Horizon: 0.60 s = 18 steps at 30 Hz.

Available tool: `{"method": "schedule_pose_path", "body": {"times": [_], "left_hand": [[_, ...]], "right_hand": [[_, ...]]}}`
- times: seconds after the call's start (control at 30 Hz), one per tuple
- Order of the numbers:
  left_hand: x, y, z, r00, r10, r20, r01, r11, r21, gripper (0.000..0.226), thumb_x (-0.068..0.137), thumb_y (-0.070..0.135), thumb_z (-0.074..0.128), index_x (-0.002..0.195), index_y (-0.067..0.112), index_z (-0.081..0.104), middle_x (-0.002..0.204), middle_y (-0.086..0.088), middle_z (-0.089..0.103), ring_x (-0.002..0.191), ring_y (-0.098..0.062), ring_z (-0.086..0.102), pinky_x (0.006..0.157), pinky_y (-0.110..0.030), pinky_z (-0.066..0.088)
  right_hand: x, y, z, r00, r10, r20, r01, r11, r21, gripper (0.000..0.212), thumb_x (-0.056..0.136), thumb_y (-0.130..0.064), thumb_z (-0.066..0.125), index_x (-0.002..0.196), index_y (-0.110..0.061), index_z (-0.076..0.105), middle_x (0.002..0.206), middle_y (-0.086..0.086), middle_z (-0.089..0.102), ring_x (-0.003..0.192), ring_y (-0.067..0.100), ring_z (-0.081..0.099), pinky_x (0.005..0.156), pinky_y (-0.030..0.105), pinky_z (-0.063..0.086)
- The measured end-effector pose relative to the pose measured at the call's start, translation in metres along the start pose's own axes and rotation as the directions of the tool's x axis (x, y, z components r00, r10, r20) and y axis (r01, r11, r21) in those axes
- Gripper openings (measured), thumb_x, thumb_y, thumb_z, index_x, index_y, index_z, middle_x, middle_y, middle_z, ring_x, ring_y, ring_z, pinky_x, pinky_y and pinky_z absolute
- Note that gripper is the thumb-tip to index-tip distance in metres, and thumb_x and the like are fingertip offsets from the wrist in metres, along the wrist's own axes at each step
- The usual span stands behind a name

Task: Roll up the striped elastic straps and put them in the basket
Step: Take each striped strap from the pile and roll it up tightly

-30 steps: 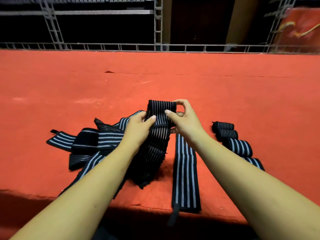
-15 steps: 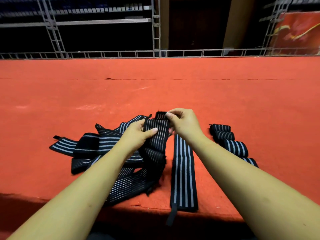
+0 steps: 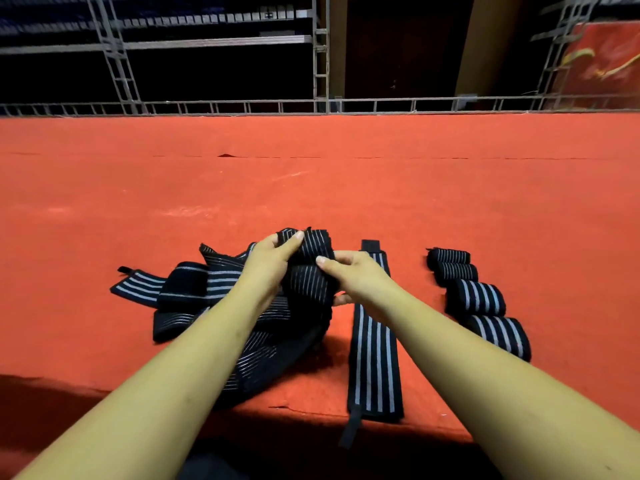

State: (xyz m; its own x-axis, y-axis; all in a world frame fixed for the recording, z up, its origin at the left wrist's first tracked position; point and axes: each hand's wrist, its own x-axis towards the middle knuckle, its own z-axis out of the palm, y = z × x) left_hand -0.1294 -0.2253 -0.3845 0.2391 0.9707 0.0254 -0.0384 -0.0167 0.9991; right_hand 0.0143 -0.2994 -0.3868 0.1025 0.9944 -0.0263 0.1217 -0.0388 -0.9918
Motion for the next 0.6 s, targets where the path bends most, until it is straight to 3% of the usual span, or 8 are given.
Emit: {"method": "schedule_pose_path", "body": {"times": [0.07, 0.13, 0.2, 0.27, 0.4, 0.5, 0.6], "left_hand": [[-0.007, -0.009, -0.002, 0.996, 0.088, -0.009, -0.081, 0.950, 0.300, 0.038, 0.088, 0.051, 0.068, 0.105, 0.018, 0.061, 0.102, -0.001, 0.069, 0.094, -0.016, 0.066, 0.089, -0.037, 0.051], [-0.015, -0.018, -0.004, 0.983, 0.177, 0.042, -0.177, 0.881, 0.438, 0.033, 0.089, 0.042, 0.070, 0.106, 0.019, 0.055, 0.101, 0.005, 0.063, 0.092, -0.009, 0.060, 0.086, -0.030, 0.047], [-0.020, -0.025, -0.007, 0.964, 0.245, 0.100, -0.264, 0.856, 0.445, 0.016, 0.091, 0.028, 0.070, 0.096, 0.021, 0.056, 0.092, 0.009, 0.064, 0.083, -0.004, 0.059, 0.078, -0.025, 0.046], [-0.020, -0.029, -0.014, 0.959, 0.275, 0.067, -0.277, 0.866, 0.417, 0.018, 0.093, 0.022, 0.068, 0.081, 0.020, 0.055, 0.076, 0.009, 0.059, 0.067, -0.006, 0.052, 0.068, -0.025, 0.042], [-0.011, -0.032, -0.022, 0.967, 0.256, 0.016, -0.241, 0.889, 0.389, 0.026, 0.096, 0.022, 0.064, 0.073, 0.017, 0.054, 0.067, 0.005, 0.045, 0.063, -0.011, 0.040, 0.061, -0.030, 0.033], [0.001, -0.032, -0.028, 0.952, 0.256, -0.168, -0.176, 0.907, 0.383, 0.035, 0.097, 0.016, 0.060, 0.067, 0.018, 0.043, 0.063, 0.003, 0.040, 0.059, -0.014, 0.034, 0.058, -0.033, 0.026], [0.015, -0.034, -0.046, 0.930, 0.173, -0.324, -0.026, 0.910, 0.413, 0.039, 0.099, 0.021, 0.057, 0.066, 0.017, 0.037, 0.063, -0.002, 0.038, 0.059, -0.021, 0.037, 0.057, -0.038, 0.034]], "right_hand": [[0.003, -0.004, 0.001, 0.992, 0.054, -0.117, -0.041, 0.992, 0.116, 0.021, 0.100, -0.026, 0.057, 0.098, -0.009, 0.070, 0.088, 0.009, 0.071, 0.072, 0.021, 0.067, 0.066, 0.039, 0.062], [0.005, -0.005, 0.003, 0.981, 0.092, -0.173, -0.059, 0.981, 0.185, 0.021, 0.099, -0.026, 0.058, 0.085, -0.013, 0.067, 0.082, 0.010, 0.070, 0.067, 0.025, 0.068, 0.065, 0.041, 0.061], [0.003, -0.006, 0.005, 0.983, 0.101, -0.152, -0.069, 0.977, 0.203, 0.022, 0.099, -0.026, 0.058, 0.081, -0.013, 0.064, 0.078, 0.009, 0.070, 0.065, 0.026, 0.069, 0.060, 0.037, 0.061], [0.004, -0.005, 0.007, 0.987, 0.095, -0.133, -0.066, 0.976, 0.209, 0.021, 0.098, -0.027, 0.059, 0.082, -0.014, 0.065, 0.080, 0.008, 0.072, 0.067, 0.024, 0.071, 0.058, 0.035, 0.060], [0.019, -0.001, -0.002, 0.936, 0.149, -0.319, -0.071, 0.968, 0.242, 0.017, 0.096, -0.025, 0.062, 0.082, -0.017, 0.059, 0.092, 0.008, 0.069, 0.078, 0.022, 0.067, 0.062, 0.034, 0.056], [0.024, -0.004, -0.020, 0.859, 0.253, -0.445, -0.016, 0.882, 0.471, 0.011, 0.100, -0.017, 0.055, 0.090, -0.013, 0.057, 0.097, 0.011, 0.067, 0.076, 0.023, 0.066, 0.067, 0.042, 0.059], [0.018, -0.003, -0.037, 0.855, 0.198, -0.479, 0.028, 0.905, 0.424, 0.018, 0.105, -0.019, 0.045, 0.095, -0.008, 0.055, 0.091, 0.013, 0.065, 0.070, 0.026, 0.065, 0.065, 0.043, 0.060]]}}
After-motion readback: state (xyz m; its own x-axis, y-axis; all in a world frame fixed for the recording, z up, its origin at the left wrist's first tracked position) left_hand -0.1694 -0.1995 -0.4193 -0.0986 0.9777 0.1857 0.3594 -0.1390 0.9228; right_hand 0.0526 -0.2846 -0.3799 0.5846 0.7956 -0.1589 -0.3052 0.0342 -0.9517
